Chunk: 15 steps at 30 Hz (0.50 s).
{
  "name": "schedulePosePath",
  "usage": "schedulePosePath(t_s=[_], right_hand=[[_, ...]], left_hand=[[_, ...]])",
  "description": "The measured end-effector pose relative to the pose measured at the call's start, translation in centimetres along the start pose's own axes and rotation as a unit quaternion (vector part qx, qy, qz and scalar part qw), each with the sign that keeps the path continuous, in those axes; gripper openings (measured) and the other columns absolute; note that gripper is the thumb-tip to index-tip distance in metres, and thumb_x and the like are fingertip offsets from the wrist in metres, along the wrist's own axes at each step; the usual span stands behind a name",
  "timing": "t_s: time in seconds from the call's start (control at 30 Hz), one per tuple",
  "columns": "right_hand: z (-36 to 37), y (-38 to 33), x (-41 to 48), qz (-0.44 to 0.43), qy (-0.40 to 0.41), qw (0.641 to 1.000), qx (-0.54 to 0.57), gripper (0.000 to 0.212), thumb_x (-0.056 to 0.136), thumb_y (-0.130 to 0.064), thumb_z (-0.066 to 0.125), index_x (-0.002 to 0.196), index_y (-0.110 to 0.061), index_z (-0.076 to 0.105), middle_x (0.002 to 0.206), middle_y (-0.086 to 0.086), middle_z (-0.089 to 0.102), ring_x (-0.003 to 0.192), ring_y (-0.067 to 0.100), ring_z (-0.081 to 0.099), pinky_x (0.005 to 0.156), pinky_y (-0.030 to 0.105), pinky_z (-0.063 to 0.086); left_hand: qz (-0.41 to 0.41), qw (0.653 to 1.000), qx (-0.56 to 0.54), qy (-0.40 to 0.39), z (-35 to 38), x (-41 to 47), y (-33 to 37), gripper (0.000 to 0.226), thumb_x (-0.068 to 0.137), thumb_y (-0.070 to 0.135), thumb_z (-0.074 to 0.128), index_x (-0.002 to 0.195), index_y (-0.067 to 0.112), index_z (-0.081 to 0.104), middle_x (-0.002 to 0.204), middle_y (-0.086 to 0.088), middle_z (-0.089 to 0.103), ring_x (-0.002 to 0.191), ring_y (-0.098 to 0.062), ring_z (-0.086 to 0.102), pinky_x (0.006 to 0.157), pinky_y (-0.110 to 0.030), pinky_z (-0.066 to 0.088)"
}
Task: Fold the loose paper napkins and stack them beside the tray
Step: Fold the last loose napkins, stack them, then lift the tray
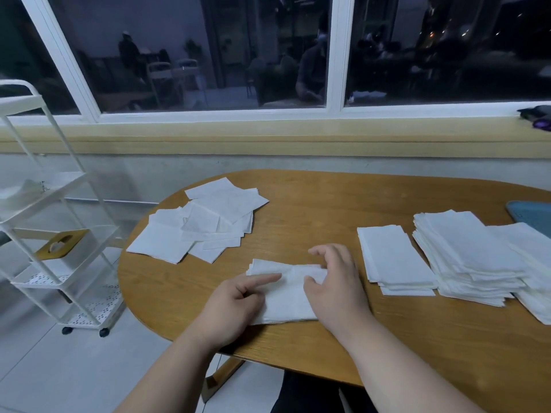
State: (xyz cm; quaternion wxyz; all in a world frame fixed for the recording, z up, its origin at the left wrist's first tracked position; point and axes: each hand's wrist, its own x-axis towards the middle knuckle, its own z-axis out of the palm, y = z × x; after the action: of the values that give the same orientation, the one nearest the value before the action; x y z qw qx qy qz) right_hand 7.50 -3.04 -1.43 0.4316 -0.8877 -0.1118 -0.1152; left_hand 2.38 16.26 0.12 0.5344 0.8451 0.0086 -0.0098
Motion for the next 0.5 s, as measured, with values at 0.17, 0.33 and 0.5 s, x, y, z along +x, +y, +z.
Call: schedulePosePath(t_s=[0.17, 0.33, 0.5], right_hand=[[-4.9, -1.9, 0.9, -0.018, -0.207, 0.978, 0.001, 0.031, 0.085, -0.02, 0.059, 0.093, -0.042, 0.038, 0.129, -0.024, 0.048, 0.11, 0.01, 0.052, 0.091, 0.036, 0.048], [-8.9, -2.0, 1.1, -0.005, -0.267, 0.964, -0.017, 0.026, 0.086, -0.018, 0.056, 0.091, -0.041, 0.045, 0.081, -0.01, 0.053, 0.067, 0.011, 0.045, 0.064, 0.032, 0.04], [-10.9, 0.9, 0.9, 0.057, -0.173, 0.983, 0.033, 0.03, 0.09, -0.015, 0.054, 0.094, -0.044, 0.057, 0.087, 0.005, 0.064, 0.061, 0.014, 0.048, 0.056, 0.029, 0.039]], left_hand=[[0.003, 0.999, -0.031, -0.032, -0.2, 0.5, 2.3, 0.042, 0.076, 0.006, 0.049, 0.084, 0.033, 0.081, 0.072, 0.009, 0.066, 0.064, -0.005, 0.05, 0.058, -0.016, 0.037], [0.045, 0.998, -0.003, -0.048, 1.0, 3.1, 5.8, 0.043, 0.066, 0.012, 0.043, 0.079, 0.03, 0.079, 0.067, -0.004, 0.055, 0.061, -0.012, 0.045, 0.056, -0.025, 0.033], [0.062, 0.997, -0.003, -0.056, 4.8, 6.5, 7.2, 0.041, 0.083, 0.0, 0.053, 0.079, 0.033, 0.077, 0.074, 0.018, 0.062, 0.069, -0.005, 0.052, 0.065, -0.021, 0.04]])
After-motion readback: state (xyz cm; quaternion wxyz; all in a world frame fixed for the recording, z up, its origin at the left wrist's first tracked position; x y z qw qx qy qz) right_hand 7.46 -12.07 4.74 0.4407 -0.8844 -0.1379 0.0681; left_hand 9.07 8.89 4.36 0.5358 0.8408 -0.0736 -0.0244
